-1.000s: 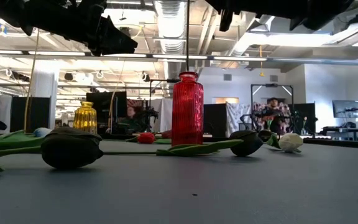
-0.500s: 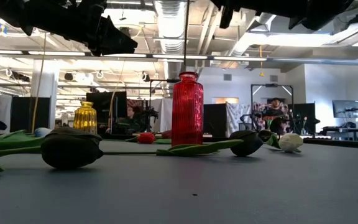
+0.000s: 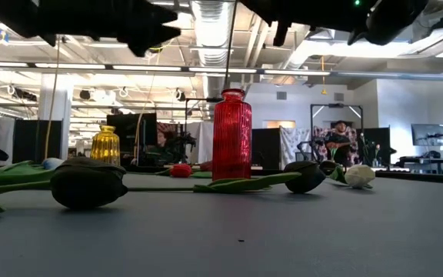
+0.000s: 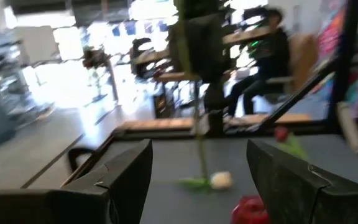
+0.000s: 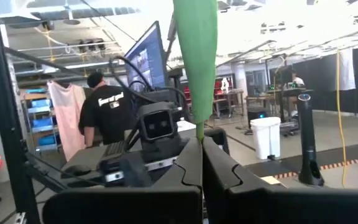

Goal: Sort flowers into vase by color
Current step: Put the bottom red tulip into the yellow vase

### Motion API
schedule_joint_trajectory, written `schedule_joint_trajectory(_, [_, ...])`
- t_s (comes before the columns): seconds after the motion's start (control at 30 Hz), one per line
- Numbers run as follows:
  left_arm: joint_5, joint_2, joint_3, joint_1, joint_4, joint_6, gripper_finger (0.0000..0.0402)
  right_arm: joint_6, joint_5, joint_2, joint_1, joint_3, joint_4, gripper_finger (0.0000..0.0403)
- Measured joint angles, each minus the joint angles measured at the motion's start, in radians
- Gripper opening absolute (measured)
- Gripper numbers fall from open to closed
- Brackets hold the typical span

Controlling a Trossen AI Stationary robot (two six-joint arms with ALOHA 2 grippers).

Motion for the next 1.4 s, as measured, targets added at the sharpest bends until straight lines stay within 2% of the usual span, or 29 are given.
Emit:
schedule_joint_trajectory(0.1, [0.024, 0.091, 0.0, 0.0, 0.138, -0.02, 0.0251, 0.001, 0.0, 0.01, -0.001, 0.0, 0.009, 0.0021])
schedule_joint_trajectory(0.23, [0.014, 0.225, 0.003, 0.002, 0.327, -0.071, 0.0251, 0.002, 0.0, 0.084, 0.015, 0.006, 0.071, 0.0021])
schedule_joint_trajectory(0.3, [0.013, 0.277, 0.022, 0.002, 0.371, -0.097, 0.0251, 0.002, 0.0, 0.127, 0.023, 0.018, 0.088, 0.0021])
schedule_joint_trajectory(0.5, [0.016, 0.382, 0.115, 0.002, 0.286, -0.131, 0.0251, -0.003, -0.001, 0.192, 0.029, 0.065, 0.096, 0.0021])
schedule_joint_trajectory(0.63, [0.059, 0.416, 0.168, 0.002, 0.199, -0.121, 0.0251, -0.005, -0.021, 0.202, 0.028, 0.071, 0.084, 0.0021])
schedule_joint_trajectory(0.87, [0.057, 0.379, 0.192, 0.009, 0.07, -0.087, 0.0251, -0.01, -0.024, 0.174, 0.026, 0.072, -0.009, 0.0021])
schedule_joint_trajectory(1.4, [0.065, 0.355, 0.192, 0.011, 0.051, -0.103, 0.0251, -0.025, -0.024, 0.168, 0.029, 0.072, -0.023, 0.0021])
